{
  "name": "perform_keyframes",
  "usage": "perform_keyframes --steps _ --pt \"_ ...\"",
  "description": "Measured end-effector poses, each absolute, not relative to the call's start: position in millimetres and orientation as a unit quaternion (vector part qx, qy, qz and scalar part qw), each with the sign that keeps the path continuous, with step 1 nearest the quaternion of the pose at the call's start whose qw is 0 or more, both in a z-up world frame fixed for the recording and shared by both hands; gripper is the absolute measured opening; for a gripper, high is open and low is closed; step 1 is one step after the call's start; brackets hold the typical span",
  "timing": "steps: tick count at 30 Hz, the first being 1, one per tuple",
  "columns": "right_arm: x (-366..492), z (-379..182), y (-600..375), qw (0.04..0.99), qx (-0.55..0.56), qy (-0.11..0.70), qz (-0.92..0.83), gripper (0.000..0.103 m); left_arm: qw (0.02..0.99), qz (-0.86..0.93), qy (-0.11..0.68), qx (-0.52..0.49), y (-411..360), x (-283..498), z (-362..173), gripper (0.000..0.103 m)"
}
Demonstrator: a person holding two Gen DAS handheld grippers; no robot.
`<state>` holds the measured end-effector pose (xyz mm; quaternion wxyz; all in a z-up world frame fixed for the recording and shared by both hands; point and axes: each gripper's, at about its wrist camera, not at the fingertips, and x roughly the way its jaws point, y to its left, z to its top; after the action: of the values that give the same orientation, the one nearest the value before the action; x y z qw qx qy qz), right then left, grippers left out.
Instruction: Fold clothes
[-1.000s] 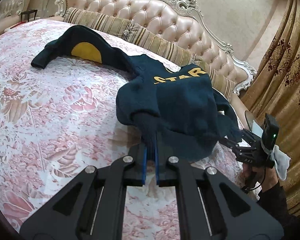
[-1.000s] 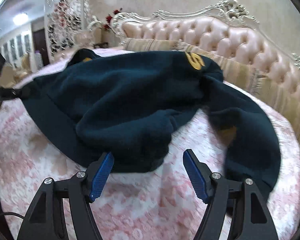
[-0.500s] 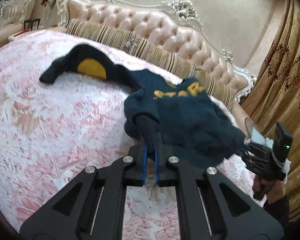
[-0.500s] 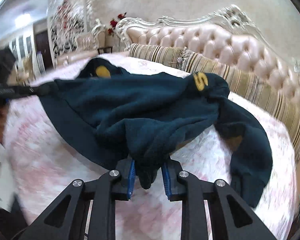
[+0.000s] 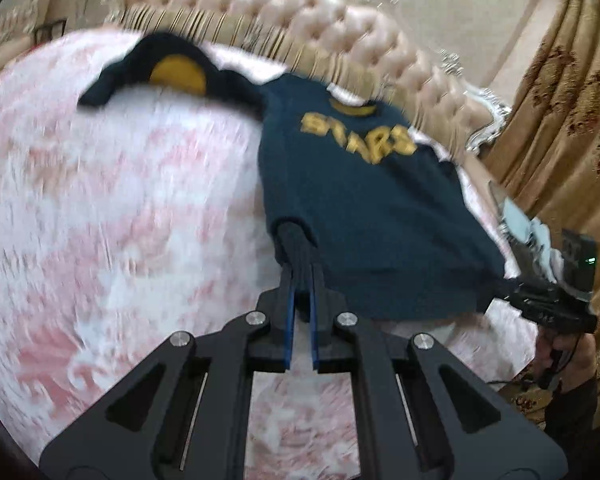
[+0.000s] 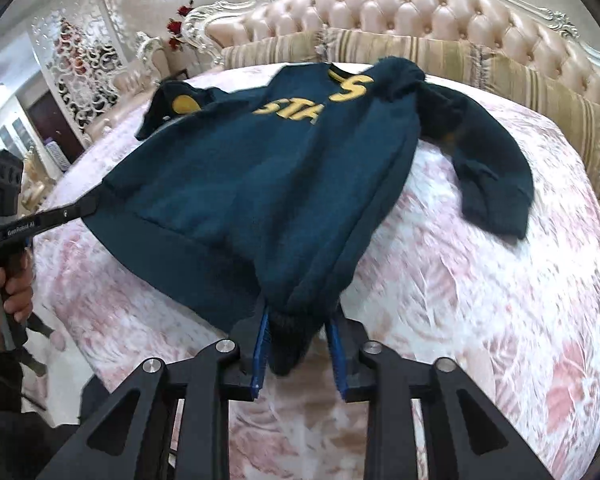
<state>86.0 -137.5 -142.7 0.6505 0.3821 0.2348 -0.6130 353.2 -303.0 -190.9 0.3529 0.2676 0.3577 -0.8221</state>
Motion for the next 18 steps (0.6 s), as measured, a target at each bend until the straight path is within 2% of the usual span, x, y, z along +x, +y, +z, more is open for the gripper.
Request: perform_keyframes --steps 4,7,10,12,13,14,18 --pt "88.0 -143.3 -128.7 0.634 0.368 0.253 -0.631 0.03 0.355 -0.816 0.364 0.274 -299.4 358.8 -202.6 0.01" --pt "92.5 -140.5 -121.3 0.606 0.327 0.294 -0.663 0.037 0.367 -0.814 0.355 0.277 -294.5 364.6 -202.7 0.029" --pt "103.1 -129.4 -101.1 0.572 0.247 0.326 -0.711 0.04 0.374 -0.812 0.358 0.268 -291.3 380.2 -203.7 0.032" --pt "107.1 -119.9 -91.2 0.586 0.228 0.302 -0.717 0.062 0.377 -0.811 0.369 0.252 -294.3 393.3 -205.0 0.035" --pt "109.0 -116.0 -87.8 0.598 0.224 0.286 -0.715 0.077 0.376 -0.811 0.379 0.24 -297.1 398.1 -204.7 0.041" --pt "110.4 -116.2 -89.9 0.61 0.226 0.276 -0.708 0.081 0.372 -0.812 0.388 0.227 -300.0 400.6 -204.6 0.049" --pt "107.3 -125.5 -108.6 0.614 0.248 0.262 -0.702 0.081 0.334 -0.829 0.406 0.189 -308.5 398.4 -201.0 0.055"
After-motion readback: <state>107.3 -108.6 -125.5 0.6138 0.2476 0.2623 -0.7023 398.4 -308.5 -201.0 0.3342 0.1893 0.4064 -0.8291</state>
